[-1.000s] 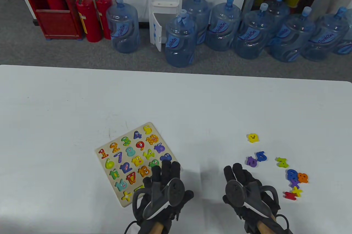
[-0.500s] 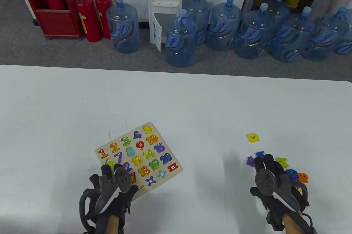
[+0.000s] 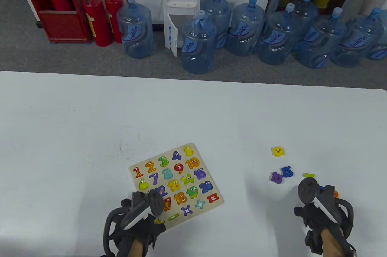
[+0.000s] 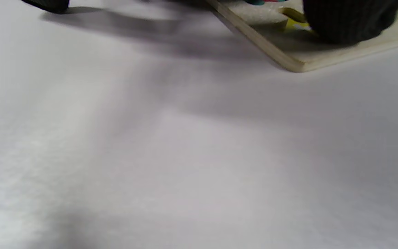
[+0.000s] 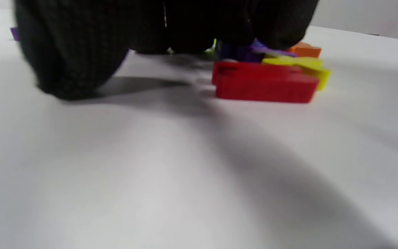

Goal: Hold math block puzzle and insert math blocks into matching slots

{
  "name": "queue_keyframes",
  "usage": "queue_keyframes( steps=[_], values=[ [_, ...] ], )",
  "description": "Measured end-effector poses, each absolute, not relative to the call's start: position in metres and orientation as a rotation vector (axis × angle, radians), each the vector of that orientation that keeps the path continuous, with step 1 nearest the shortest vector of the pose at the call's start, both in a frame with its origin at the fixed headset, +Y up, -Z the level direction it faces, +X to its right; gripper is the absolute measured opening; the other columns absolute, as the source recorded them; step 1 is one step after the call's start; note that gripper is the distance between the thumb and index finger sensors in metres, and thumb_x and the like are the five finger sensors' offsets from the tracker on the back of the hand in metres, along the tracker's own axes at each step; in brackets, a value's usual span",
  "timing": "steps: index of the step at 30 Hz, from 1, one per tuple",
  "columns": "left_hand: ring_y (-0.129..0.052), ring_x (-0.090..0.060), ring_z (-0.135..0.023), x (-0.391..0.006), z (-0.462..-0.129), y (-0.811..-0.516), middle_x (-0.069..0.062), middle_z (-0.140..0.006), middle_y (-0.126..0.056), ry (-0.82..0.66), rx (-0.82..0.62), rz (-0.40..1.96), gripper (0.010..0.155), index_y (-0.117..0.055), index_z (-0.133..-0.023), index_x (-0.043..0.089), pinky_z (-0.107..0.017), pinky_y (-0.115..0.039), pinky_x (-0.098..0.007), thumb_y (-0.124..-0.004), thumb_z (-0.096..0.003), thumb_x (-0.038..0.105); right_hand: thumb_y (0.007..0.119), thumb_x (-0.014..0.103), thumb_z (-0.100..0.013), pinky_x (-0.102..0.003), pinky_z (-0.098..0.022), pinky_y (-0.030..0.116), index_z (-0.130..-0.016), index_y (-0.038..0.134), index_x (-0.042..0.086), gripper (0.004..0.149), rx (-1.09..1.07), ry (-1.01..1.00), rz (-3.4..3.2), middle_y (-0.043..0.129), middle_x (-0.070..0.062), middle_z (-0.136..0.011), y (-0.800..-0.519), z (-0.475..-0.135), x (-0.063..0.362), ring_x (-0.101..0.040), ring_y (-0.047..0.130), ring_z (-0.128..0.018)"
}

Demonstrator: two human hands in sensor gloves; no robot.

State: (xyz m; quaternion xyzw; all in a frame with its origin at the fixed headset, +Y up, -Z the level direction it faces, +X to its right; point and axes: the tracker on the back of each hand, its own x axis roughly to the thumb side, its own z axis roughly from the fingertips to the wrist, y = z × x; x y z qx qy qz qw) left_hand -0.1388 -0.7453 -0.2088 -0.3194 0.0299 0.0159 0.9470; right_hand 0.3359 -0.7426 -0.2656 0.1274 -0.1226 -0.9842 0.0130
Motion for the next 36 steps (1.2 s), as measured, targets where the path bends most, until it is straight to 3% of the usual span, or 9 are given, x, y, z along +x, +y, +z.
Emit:
queue_keyframes(
  steps=[7,12,15,17,20,22,25,27,36],
  values=[
    [-0.028,-0.050,-0.108,-0.103,-0.207,-0.745,0.001,-0.112,-0.017,-0.073,-0.614,-0.011,0.075,-0.035,-0.097,0.055,-0.069,-0.051,-0.076,-0.076,-0.0335,0.060,0.091,0.034,-0.021,-0.039,-0.057,0.075,-0.076,0.083,0.035,0.055,0.351,-0.210,-3.046,0.082,0.008,-0.083,-0.736,-0.265,0.330,-0.016,0.089,-0.069],
    [-0.028,-0.049,-0.109,-0.069,-0.207,-0.745,0.002,-0.112,-0.017,-0.148,-0.623,-0.030,0.073,-0.037,-0.096,0.056,-0.070,-0.051,-0.076,-0.076,-0.0338,0.059,0.089,0.034,-0.023,-0.040,-0.057,0.076,-0.074,0.086,0.033,0.051,0.179,-0.285,-3.148,0.086,0.005,-0.080,-0.731,-0.266,0.322,-0.017,0.092,-0.067],
    [-0.027,-0.049,-0.108,-0.050,-0.207,-0.745,0.002,-0.112,-0.017,-0.190,-0.622,-0.040,0.073,-0.038,-0.096,0.055,-0.070,-0.051,-0.076,-0.077,-0.0339,0.058,0.086,0.031,-0.027,-0.042,-0.056,0.075,-0.077,0.085,0.031,0.050,0.201,-0.172,-3.272,0.085,0.003,-0.084,-0.720,-0.266,0.328,-0.020,0.091,-0.071],
    [-0.028,-0.049,-0.108,-0.041,-0.205,-0.745,0.003,-0.112,-0.017,-0.207,-0.625,-0.046,0.073,-0.038,-0.096,0.055,-0.070,-0.051,-0.076,-0.077,-0.0340,0.058,0.085,0.030,-0.028,-0.044,-0.058,0.073,-0.083,0.080,0.029,0.055,0.289,-0.114,-3.240,0.079,0.000,-0.090,-0.717,-0.265,0.335,-0.024,0.086,-0.077],
    [-0.029,-0.049,-0.108,-0.030,-0.202,-0.744,0.002,-0.112,-0.018,-0.236,-0.626,-0.073,0.073,-0.038,-0.095,0.055,-0.070,-0.051,-0.076,-0.077,-0.0339,0.058,0.085,0.033,-0.028,-0.047,-0.064,0.067,-0.094,0.064,0.030,0.069,0.439,-0.237,-3.073,0.056,-0.005,-0.104,-0.725,-0.267,0.347,-0.032,0.070,-0.091],
    [-0.030,-0.049,-0.108,-0.028,-0.201,-0.744,0.002,-0.112,-0.019,-0.240,-0.623,-0.072,0.072,-0.039,-0.096,0.055,-0.070,-0.051,-0.076,-0.076,-0.0340,0.058,0.086,0.035,-0.027,-0.048,-0.064,0.065,-0.096,0.058,0.030,0.075,0.510,-0.323,-3.014,0.049,-0.005,-0.106,-0.732,-0.268,0.355,-0.035,0.064,-0.094],
    [-0.031,-0.049,-0.108,-0.030,-0.200,-0.745,0.001,-0.112,-0.020,-0.248,-0.602,-0.053,0.072,-0.040,-0.096,0.054,-0.070,-0.051,-0.075,-0.076,-0.0340,0.058,0.086,0.034,-0.026,-0.044,-0.063,0.065,-0.093,0.064,0.030,0.071,0.556,-0.402,-3.009,0.049,-0.004,-0.104,-0.741,-0.271,0.361,-0.032,0.058,-0.093],
    [-0.031,-0.050,-0.107,-0.032,-0.200,-0.745,0.000,-0.113,-0.022,-0.257,-0.583,-0.030,0.072,-0.042,-0.097,0.054,-0.070,-0.052,-0.075,-0.076,-0.0338,0.059,0.089,0.030,-0.025,-0.041,-0.058,0.071,-0.088,0.072,0.031,0.066,0.542,-0.276,-3.003,0.061,-0.002,-0.100,-0.738,-0.270,0.356,-0.029,0.071,-0.086],
    [-0.036,-0.046,-0.109,-0.043,-0.204,-0.745,0.006,-0.114,-0.029,-0.249,-0.517,0.028,0.071,-0.050,-0.098,0.053,-0.070,-0.052,-0.074,-0.076,-0.0325,0.062,0.086,0.031,-0.026,-0.032,-0.045,0.081,-0.081,0.081,0.031,0.056,0.176,-0.280,-3.142,0.077,-0.001,-0.088,-0.729,-0.263,0.324,-0.019,0.089,-0.067]
  ],
)
